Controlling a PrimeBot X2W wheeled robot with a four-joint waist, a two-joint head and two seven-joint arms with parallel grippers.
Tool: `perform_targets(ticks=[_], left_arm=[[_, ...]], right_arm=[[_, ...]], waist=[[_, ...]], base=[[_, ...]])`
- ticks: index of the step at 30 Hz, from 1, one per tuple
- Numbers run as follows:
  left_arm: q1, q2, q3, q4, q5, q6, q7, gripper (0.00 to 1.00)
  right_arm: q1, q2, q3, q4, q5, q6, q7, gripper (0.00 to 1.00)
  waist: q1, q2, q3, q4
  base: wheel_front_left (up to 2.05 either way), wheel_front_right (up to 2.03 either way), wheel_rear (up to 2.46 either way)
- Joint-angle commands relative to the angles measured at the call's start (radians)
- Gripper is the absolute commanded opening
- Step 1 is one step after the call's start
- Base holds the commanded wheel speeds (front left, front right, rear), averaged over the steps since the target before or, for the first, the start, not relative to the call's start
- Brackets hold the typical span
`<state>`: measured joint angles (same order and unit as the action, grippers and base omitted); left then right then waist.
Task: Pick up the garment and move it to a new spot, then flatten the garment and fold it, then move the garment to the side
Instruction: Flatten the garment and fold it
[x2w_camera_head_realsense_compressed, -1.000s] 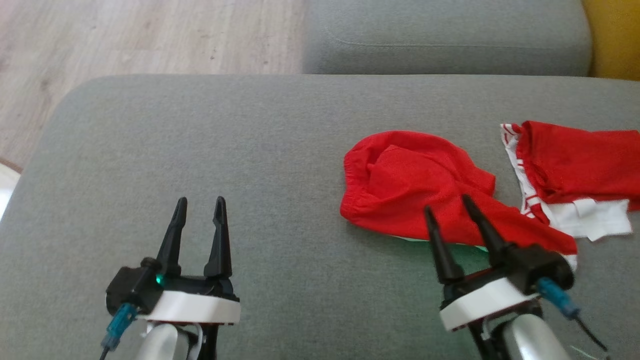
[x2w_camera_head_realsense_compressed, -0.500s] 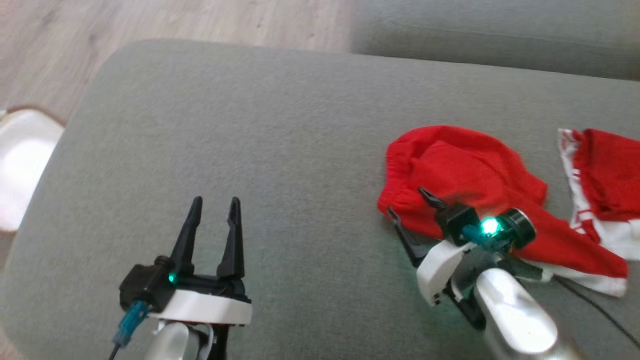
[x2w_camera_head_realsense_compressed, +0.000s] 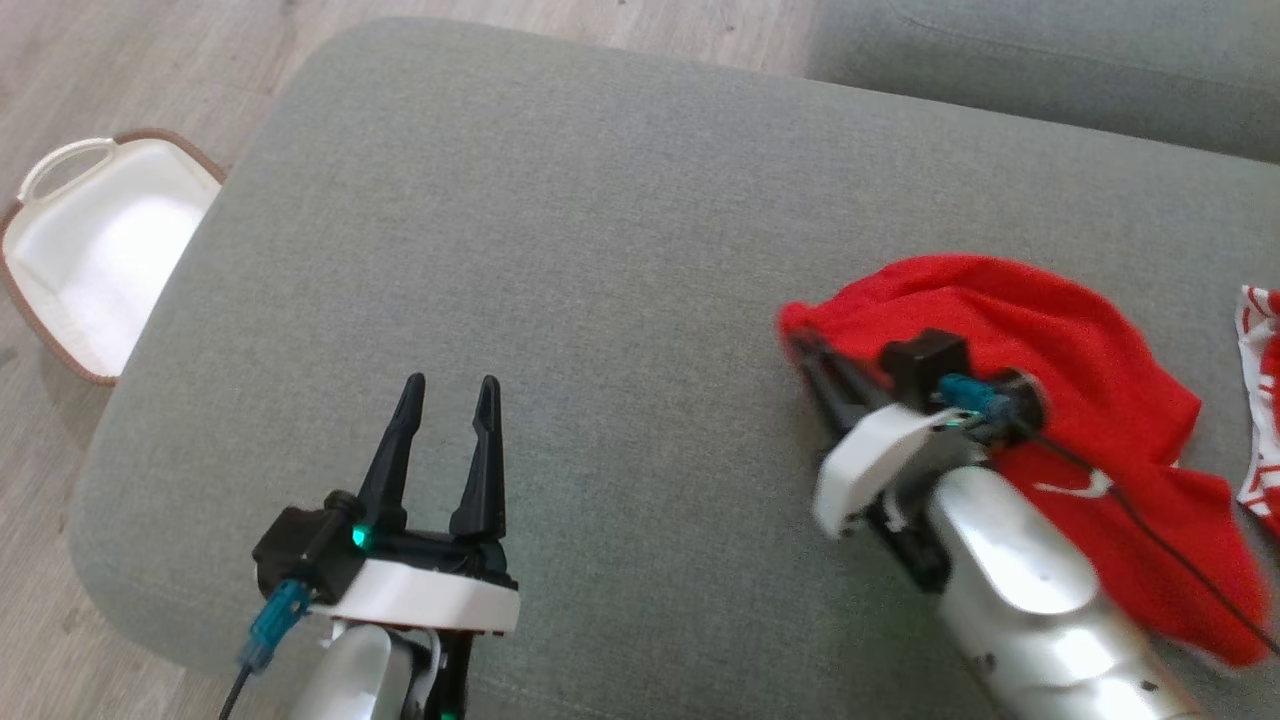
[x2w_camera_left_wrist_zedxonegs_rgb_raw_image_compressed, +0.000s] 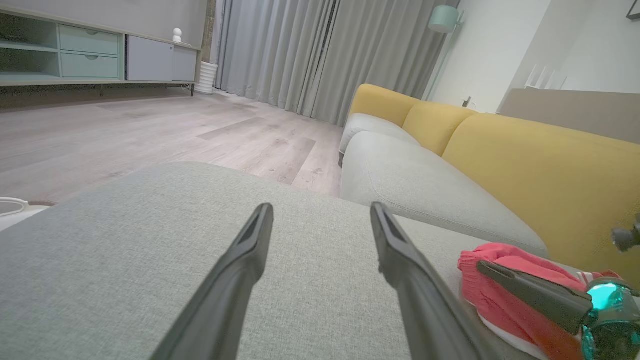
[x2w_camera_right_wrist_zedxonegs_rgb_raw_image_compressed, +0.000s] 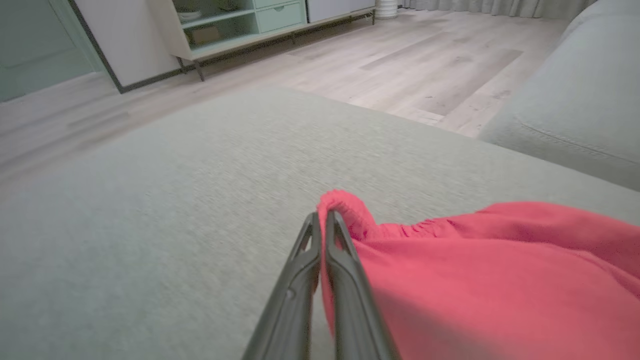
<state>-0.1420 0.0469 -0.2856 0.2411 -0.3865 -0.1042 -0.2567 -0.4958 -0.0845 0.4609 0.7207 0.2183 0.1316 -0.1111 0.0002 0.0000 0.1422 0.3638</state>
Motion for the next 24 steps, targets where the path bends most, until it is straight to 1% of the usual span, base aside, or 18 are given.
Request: perform_targets(ticks=[1,5,11,15,18,24], left_arm=[[-0.036,0.003,0.031,-0.028,-0.003,0.004,-0.005,1.0],[-0.035,0.003,0.031,-0.027,-0.003,0.005,-0.005,1.0],[-0.037,0.003,0.024,-0.028,-0.004,0.005,-0.005,1.0],[-0.042,0.003,0.017,-0.032,-0.009,0.006,-0.005,1.0],[-0.047,0.003,0.01,-0.032,-0.011,0.006,-0.005,1.0],[-0.063,0.003,-0.001,-0.03,-0.02,0.007,-0.005,1.0]], right_arm=[[-0.029,0.023,0.034,-0.036,0.022,-0.001,-0.016,0.0],[-0.06,0.028,0.182,-0.081,0.168,-0.001,-0.041,0.0],[-0.141,0.03,0.382,-0.13,0.347,-0.001,-0.055,0.0],[-0.204,0.025,0.46,-0.133,0.461,-0.001,-0.059,0.0],[-0.251,0.0,0.482,-0.073,0.514,-0.001,-0.051,0.0],[-0.35,-0.053,0.51,0.13,0.522,-0.001,-0.043,0.0]], waist=[[-0.0002,0.0,-0.004,0.004],[-0.0002,0.0,-0.01,0.014],[-0.0002,0.0,-0.007,0.027],[-0.0002,0.0,0.008,0.04],[-0.0002,0.0,0.021,0.052],[-0.0002,0.0,0.046,0.07]], base=[[0.0,0.0,0.0],[0.0,0.0,0.0],[0.0,0.0,0.0],[0.0,0.0,0.0],[0.0,0.0,0.0],[0.0,0.0,0.0]])
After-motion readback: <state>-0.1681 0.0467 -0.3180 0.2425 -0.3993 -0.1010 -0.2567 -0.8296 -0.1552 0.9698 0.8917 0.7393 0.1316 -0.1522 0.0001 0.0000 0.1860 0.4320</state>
